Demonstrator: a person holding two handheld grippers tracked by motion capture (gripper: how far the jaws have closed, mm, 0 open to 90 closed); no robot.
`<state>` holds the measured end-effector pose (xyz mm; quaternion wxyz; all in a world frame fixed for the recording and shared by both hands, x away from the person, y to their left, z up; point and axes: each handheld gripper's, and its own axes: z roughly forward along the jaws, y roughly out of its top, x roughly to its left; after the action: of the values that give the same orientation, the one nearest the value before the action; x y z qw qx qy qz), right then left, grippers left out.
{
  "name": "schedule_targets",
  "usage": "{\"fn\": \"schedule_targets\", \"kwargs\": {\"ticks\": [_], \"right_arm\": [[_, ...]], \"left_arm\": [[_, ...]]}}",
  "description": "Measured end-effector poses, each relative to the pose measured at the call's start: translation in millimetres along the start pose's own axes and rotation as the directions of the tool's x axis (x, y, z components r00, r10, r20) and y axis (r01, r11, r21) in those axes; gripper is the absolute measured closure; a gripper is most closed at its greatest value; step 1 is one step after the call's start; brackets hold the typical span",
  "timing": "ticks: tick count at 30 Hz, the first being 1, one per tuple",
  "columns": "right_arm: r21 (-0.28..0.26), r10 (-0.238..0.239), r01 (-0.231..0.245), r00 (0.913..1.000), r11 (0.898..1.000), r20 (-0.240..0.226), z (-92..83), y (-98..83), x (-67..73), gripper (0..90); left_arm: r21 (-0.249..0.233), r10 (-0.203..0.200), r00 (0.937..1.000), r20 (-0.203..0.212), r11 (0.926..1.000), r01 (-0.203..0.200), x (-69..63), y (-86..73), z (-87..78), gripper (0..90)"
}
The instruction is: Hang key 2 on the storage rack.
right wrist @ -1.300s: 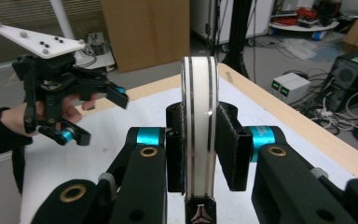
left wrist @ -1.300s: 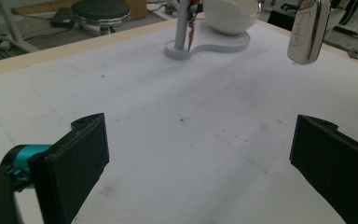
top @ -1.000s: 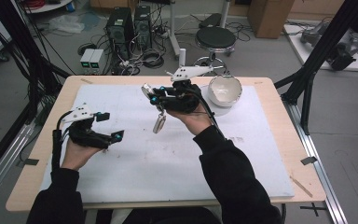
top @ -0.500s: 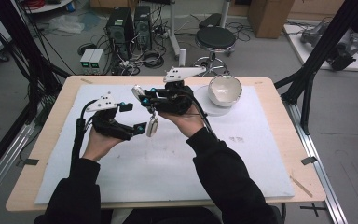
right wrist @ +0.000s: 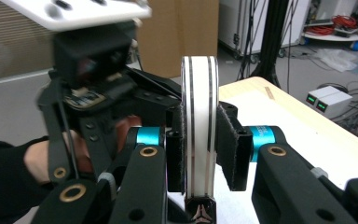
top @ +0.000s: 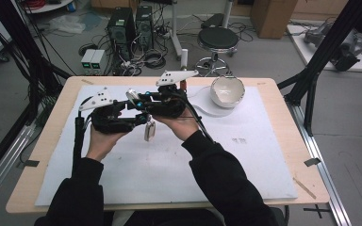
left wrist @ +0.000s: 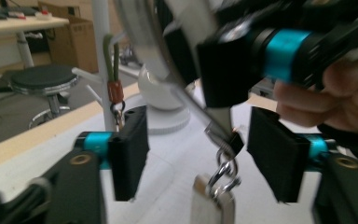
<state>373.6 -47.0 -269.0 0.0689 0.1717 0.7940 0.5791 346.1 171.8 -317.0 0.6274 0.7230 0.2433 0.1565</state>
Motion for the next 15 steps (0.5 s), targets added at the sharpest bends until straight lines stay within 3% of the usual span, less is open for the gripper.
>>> {"fn": "schedule_targets", "kwargs": {"ticks": [6, 8, 9, 11, 12, 15], "right_arm": [[-0.023, 0.022, -0.021, 0.9990, 1.000, 0.040, 1.8, 0.3, 1.0, 74.3], [-0.030, 0.032, -0.031, 0.9988, 0.999, 0.036, 1.5, 0.2, -0.1, 74.2], [-0.027, 0.026, -0.024, 0.9988, 0.999, 0.041, 1.0, 0.2, 0.1, 74.5], [-0.020, 0.028, -0.027, 0.9991, 0.999, 0.031, 0.0, -0.4, -0.1, 74.0], [-0.022, 0.035, -0.035, 0.9991, 0.999, 0.023, -0.5, -0.7, -0.9, 73.2], [-0.029, 0.058, -0.058, 0.9983, 0.998, 0.011, -1.6, -0.8, -2.8, 60.9]], "left_arm": [[-0.024, 0.038, 0.9976, -0.058, 0.9989, -0.040, -2.1, 2.6, -3.8, 67.3], [-0.021, 0.038, 0.9970, -0.068, 0.9990, -0.039, -2.5, 2.8, -3.6, 73.8], [-0.007, 0.009, 0.9977, -0.068, 0.9999, -0.010, 2.1, 2.7, -4.9, 80.0], [-0.011, 0.003, 0.9989, -0.047, 0.9999, -0.004, 5.2, 2.2, -5.5, 81.7], [-0.006, 0.018, 0.9981, -0.058, 0.9998, -0.018, 4.0, 2.2, -4.5, 81.9], [0.023, 0.026, 0.9971, -0.072, 0.9995, -0.024, 4.2, 1.3, -1.9, 82.1]]}}
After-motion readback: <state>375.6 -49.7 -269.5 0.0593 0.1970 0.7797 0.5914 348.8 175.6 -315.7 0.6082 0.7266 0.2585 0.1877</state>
